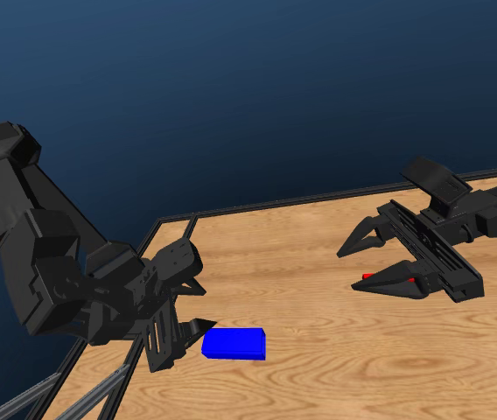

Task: Insert peg into socket

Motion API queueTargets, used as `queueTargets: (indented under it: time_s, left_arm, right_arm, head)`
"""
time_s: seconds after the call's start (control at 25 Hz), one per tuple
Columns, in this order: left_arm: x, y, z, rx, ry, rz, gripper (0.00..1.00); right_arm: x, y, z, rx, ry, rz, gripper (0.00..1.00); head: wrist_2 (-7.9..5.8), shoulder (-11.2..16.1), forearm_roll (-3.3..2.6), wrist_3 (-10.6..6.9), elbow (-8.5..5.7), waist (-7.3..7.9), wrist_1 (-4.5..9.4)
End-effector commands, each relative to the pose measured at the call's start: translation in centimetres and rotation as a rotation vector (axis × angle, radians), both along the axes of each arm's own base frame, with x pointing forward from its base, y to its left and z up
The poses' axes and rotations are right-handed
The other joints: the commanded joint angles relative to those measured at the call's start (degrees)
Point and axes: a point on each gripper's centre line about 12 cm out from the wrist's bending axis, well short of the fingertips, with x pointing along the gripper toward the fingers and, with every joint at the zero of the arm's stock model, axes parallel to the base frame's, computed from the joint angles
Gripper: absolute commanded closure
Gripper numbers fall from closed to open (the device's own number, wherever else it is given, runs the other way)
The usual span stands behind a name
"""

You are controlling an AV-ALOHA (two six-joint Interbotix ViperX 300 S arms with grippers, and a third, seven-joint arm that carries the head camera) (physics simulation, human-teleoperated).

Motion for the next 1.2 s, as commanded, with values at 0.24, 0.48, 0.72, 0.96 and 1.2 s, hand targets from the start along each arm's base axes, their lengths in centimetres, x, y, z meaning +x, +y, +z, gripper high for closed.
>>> queueTargets:
  time_s: [0.24,0.48,0.72,0.96,1.2]
  left_arm:
    - [-0.1,1.0,-1.2,-0.154,-0.051,-0.038,0.00]
    - [0.4,1.5,-2.9,-0.208,-0.053,-0.046,0.00]
    - [1.0,0.9,-2.8,-0.260,-0.065,-0.074,0.00]
    - [1.1,0.7,-4.4,-0.303,-0.050,-0.068,0.00]
    - [1.6,0.7,-6.0,-0.338,-0.036,-0.083,0.00]
  right_arm:
    - [0.1,-0.6,0.4,0.028,-0.051,-0.032,0.00]
    - [0.0,-1.1,-0.4,0.052,-0.039,-0.057,0.00]
    - [0.2,-1.6,-1.2,0.069,-0.022,-0.077,0.00]
    - [0.3,-1.5,-1.5,0.082,-0.021,-0.080,0.00]
    - [0.0,-1.8,-2.0,0.098,-0.015,-0.096,0.00]
  head:
    - [0.95,1.71,-0.06,-0.34,-0.53,-1.10,0.24]
    - [1.22,3.32,-0.06,-1.00,-0.73,-1.24,0.67]
    - [1.24,4.36,0.09,-1.09,-0.83,-0.82,1.28]
    - [1.25,5.10,0.11,-1.47,-0.91,-0.69,1.25]
    - [1.16,6.15,0.07,-2.26,-1.09,-0.60,1.00]
